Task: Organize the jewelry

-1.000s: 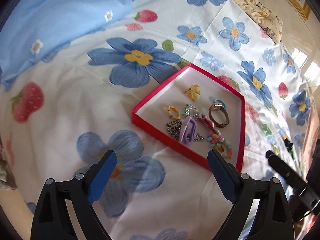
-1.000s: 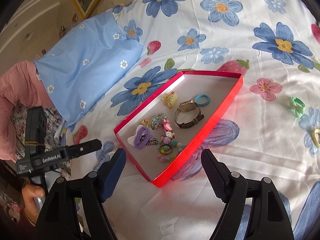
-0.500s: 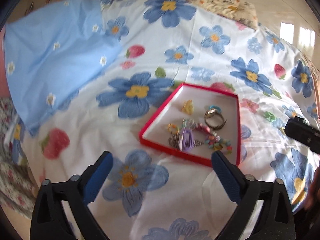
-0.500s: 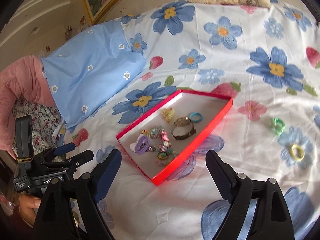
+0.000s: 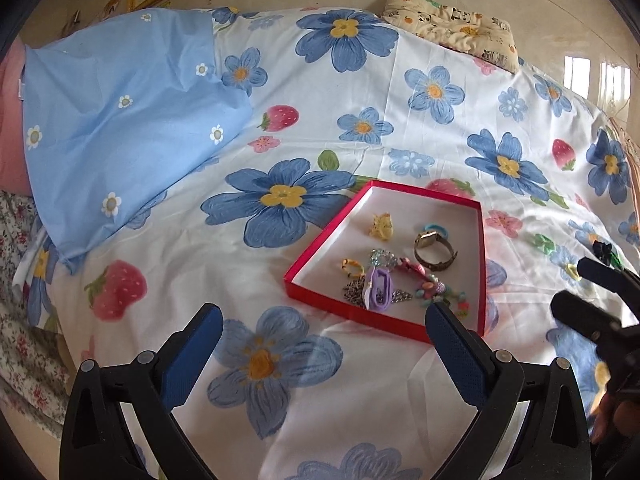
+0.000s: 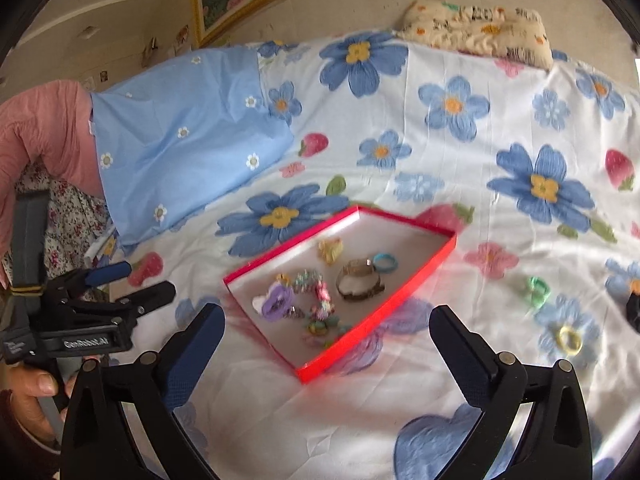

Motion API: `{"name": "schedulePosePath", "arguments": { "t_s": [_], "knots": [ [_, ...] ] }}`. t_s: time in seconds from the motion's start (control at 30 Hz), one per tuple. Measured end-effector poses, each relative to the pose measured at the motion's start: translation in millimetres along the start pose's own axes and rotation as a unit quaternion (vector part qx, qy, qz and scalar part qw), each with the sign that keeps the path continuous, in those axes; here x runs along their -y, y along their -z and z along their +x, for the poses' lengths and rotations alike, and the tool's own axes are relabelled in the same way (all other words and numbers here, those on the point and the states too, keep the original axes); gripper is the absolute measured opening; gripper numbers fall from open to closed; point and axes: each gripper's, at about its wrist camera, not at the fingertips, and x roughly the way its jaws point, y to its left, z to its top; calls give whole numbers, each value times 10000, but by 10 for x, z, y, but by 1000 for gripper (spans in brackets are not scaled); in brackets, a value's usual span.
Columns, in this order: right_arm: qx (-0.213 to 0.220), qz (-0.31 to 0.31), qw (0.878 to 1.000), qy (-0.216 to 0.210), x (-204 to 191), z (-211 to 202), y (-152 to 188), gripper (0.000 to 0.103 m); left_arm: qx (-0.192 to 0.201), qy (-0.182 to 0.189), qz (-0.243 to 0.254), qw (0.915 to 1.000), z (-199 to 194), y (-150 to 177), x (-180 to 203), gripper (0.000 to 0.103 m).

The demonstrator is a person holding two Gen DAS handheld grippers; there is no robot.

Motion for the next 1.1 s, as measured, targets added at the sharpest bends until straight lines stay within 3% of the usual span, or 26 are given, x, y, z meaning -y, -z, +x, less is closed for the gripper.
{"name": "schedulePosePath", "arguments": {
  "t_s": [0.33,1.1],
  "knots": [
    [0,-12,9995,304,37,82,371,103,212,-53,82,9997,15,262,63,102],
    [86,224,9994,239,113,-21,310,103,189,-16,195,9996,-53,259,87,103]
  ]
}}
